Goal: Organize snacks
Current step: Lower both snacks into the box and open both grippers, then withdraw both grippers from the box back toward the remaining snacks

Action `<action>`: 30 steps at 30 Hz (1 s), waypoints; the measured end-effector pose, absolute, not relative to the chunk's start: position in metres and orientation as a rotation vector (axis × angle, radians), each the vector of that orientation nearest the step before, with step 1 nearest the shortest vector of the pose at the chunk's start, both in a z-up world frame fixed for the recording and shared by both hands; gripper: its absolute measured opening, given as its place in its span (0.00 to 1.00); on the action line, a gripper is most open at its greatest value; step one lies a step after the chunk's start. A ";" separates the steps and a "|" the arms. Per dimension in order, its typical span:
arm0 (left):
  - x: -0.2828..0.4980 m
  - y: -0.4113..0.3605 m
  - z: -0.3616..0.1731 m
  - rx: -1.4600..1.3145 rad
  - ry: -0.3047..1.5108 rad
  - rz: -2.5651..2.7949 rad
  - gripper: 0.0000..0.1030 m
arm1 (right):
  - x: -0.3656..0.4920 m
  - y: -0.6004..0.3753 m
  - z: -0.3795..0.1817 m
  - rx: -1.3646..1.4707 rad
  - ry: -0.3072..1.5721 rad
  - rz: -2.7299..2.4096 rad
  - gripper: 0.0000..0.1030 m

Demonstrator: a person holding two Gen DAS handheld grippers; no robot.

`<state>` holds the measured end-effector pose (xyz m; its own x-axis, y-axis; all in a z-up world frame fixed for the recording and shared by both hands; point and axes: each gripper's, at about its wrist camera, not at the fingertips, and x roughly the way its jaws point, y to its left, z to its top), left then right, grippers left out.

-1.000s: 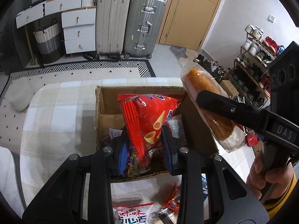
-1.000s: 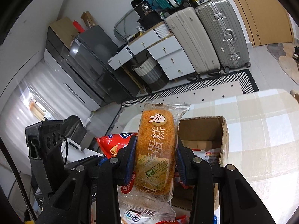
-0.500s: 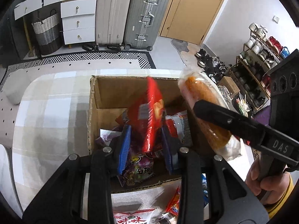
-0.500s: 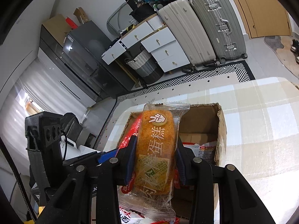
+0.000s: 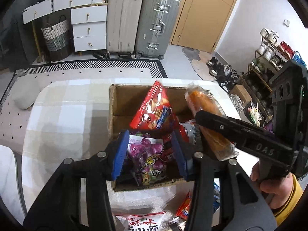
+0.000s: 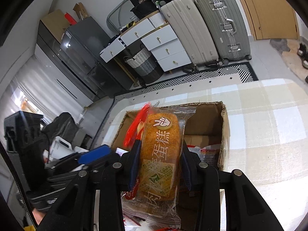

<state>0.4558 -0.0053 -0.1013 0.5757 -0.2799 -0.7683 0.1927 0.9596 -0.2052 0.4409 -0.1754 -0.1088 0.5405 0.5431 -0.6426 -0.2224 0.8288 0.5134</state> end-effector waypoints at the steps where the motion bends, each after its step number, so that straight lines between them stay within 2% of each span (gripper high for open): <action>1: 0.452 -0.004 -0.099 -0.103 0.915 -0.277 0.42 | 0.439 -0.173 -0.107 0.363 0.882 0.451 0.37; 7: 0.421 0.004 -0.082 -0.098 0.893 -0.257 0.42 | 0.441 -0.165 -0.103 0.278 0.884 0.411 0.38; 10: 0.399 0.006 -0.072 -0.070 0.881 -0.238 0.42 | 0.442 -0.160 -0.104 0.222 0.895 0.376 0.46; 14: 0.374 0.009 -0.058 -0.056 0.869 -0.232 0.43 | 0.439 -0.157 -0.100 0.151 0.904 0.329 0.47; 20: 0.330 0.018 -0.038 -0.063 0.841 -0.219 0.54 | 0.404 -0.162 -0.070 0.172 0.842 0.343 0.48; 24: 0.302 0.021 -0.024 -0.080 0.816 -0.204 0.67 | 0.371 -0.159 -0.046 0.166 0.799 0.365 0.49; 26: 0.287 0.022 -0.017 -0.077 0.798 -0.209 0.70 | 0.353 -0.157 -0.034 0.159 0.773 0.376 0.50; 30: 0.253 0.024 -0.003 -0.077 0.765 -0.192 0.76 | 0.314 -0.154 -0.008 0.161 0.716 0.398 0.57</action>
<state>0.2528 0.0237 -0.0027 0.7052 -0.1999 -0.6803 0.1443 0.9798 -0.1384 0.3139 -0.1537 -0.0084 0.6834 0.4079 -0.6054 -0.2990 0.9130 0.2776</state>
